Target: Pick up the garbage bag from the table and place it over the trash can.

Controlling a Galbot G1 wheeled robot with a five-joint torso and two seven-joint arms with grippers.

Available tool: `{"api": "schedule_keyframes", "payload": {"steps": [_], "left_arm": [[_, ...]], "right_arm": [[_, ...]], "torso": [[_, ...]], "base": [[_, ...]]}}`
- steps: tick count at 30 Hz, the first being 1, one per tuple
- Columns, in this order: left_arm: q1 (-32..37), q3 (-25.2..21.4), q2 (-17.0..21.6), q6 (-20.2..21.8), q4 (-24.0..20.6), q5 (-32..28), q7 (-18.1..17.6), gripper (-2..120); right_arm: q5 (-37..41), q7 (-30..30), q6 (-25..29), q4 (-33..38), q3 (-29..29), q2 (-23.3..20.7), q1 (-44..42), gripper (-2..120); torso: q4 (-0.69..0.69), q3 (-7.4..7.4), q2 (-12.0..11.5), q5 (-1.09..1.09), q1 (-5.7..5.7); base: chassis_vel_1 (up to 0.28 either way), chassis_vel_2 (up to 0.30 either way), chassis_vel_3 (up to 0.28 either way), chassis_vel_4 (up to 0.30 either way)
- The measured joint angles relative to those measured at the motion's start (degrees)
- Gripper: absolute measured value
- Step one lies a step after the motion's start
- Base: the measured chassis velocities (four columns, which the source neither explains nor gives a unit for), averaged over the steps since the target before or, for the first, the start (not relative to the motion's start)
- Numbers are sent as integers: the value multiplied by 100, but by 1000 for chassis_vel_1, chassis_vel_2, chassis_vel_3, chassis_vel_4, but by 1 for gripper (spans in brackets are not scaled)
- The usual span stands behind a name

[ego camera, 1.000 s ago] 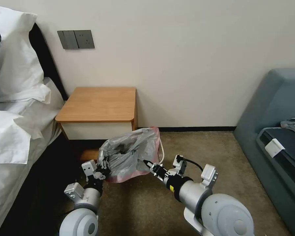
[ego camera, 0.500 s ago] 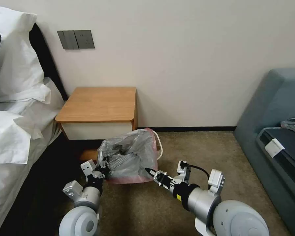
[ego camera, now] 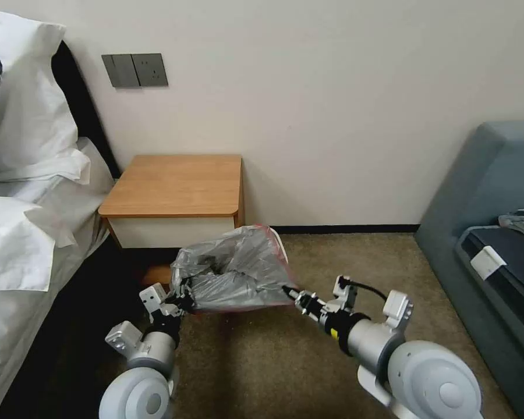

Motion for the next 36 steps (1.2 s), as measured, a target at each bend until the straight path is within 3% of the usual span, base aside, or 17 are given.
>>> {"api": "schedule_keyframes", "payload": {"steps": [4, 9, 14, 16, 17, 20, 21, 24, 27, 30, 36], "left_arm": [[-7, -4, 15, -2, 0, -23, 1, 5], [-58, -26, 34, -5, 6, -87, -37, 5], [-138, -28, 35, -5, 91, -113, -154, 5], [-162, -18, 41, -6, 103, -112, -170, 5], [-162, -18, 41, -6, 103, -112, -170, 5], [-163, -1, 74, 1, 104, -105, -193, 5], [-163, -1, 74, 1, 104, -105, -193, 5], [-134, 8, 100, 38, 94, -101, -212, 5], [-122, 11, 108, 45, 90, -101, -213, 5], [-94, 19, 115, 65, 73, -141, -215, 5], [-73, 16, 84, 76, 16, -205, -215, 5]], "right_arm": [[-233, -74, -106, 4, -7, -18, -57, -2], [-519, -159, -345, 102, 127, -47, -236, 15], [-1621, -1050, -437, 276, 390, -36, -743, 35], [-2240, -1699, -202, 335, 494, 0, -997, 44], [-2240, -1699, -202, 335, 494, 0, -997, 44], [-3295, -3043, 600, 332, 595, 25, -1285, 58], [-3295, -3043, 600, 332, 595, 25, -1285, 58], [-3867, -4788, 1700, -101, 671, 169, -1040, 74], [-4010, -5156, 1955, -318, 665, 232, -876, 78], [-4325, -5673, 2387, -1117, 566, 457, -495, 95], [-4347, -5929, 2565, -1715, 390, 705, -272, 100]], "torso": [[0, 0, 0, 0, 0], [0, 0, 0, 1, 0], [0, 0, 0, 0, 0], [0, 0, 0, 0, 0], [0, 0, 0, 0, 0], [-1, 0, 0, -1, 0], [-1, 0, 0, -1, 0], [0, 0, 0, -1, 0], [1, 0, 0, -2, 0], [1, 1, 0, 0, 0], [0, 1, 0, -1, 0]], "base": [[0, 0, 0, 0], [0, 0, 0, 0], [0, 0, 0, 0], [0, 0, 0, 0], [0, 0, 0, 0], [0, 0, 0, 0], [0, 0, 0, 0], [0, 0, 0, 0], [0, 0, 0, 0], [0, 0, 0, 0], [0, 0, 0, 0]]}}
